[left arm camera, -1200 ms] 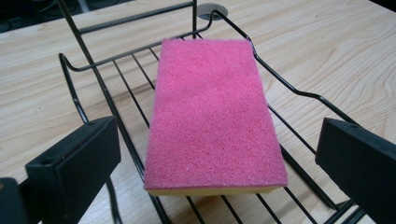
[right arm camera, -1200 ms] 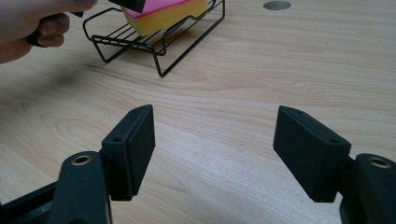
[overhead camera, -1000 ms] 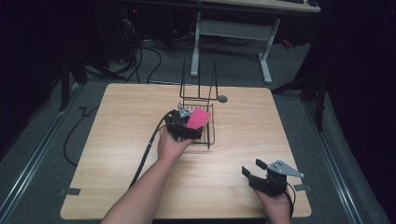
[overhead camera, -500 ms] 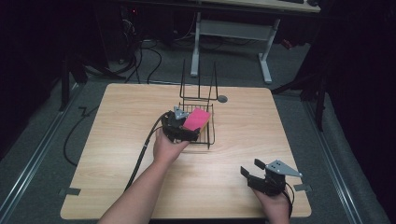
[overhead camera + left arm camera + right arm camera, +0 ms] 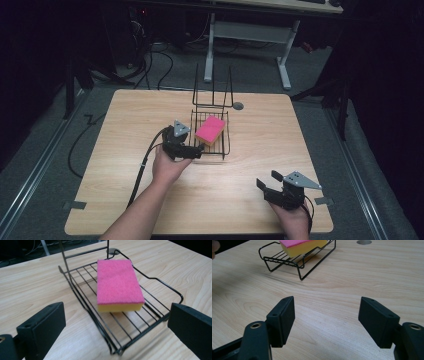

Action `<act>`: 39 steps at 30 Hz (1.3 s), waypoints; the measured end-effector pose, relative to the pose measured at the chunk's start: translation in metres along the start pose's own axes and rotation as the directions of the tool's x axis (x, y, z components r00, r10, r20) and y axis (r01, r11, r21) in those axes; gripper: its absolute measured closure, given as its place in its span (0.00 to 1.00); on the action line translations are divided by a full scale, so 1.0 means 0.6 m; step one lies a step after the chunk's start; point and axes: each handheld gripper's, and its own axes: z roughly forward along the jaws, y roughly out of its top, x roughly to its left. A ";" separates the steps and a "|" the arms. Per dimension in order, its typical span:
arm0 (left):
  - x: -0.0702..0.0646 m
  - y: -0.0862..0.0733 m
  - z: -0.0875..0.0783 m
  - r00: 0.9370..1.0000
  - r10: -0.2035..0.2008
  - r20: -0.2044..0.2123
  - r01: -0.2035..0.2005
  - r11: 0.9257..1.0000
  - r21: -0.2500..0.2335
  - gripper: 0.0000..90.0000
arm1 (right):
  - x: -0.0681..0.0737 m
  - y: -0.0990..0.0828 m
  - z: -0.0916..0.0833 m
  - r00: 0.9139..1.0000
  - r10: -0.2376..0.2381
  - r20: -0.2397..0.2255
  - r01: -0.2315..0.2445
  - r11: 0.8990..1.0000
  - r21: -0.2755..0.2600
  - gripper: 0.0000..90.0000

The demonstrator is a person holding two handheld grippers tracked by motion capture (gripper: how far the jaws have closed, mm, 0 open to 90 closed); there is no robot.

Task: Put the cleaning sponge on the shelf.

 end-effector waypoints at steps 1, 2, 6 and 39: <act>0.001 -0.003 -0.006 1.000 0.006 -0.006 -0.006 1.000 0.001 0.02 | 0.000 0.000 0.000 1.000 0.000 0.000 0.000 1.000 0.001 0.33; 0.003 -0.006 -0.011 1.000 0.005 -0.006 -0.005 1.000 -0.001 0.02 | 0.001 0.000 0.001 1.000 -0.001 -0.001 0.001 1.000 0.001 0.33; 0.011 -0.020 -0.032 1.000 -0.007 -0.002 0.007 1.000 -0.007 0.02 | 0.002 0.000 0.002 1.000 -0.002 -0.004 0.002 1.000 0.005 0.33; 0.082 -0.236 -0.221 0.998 -0.017 -0.057 0.018 1.000 0.020 0.07 | 0.006 -0.003 0.005 1.000 -0.013 -0.004 0.013 1.000 0.012 0.33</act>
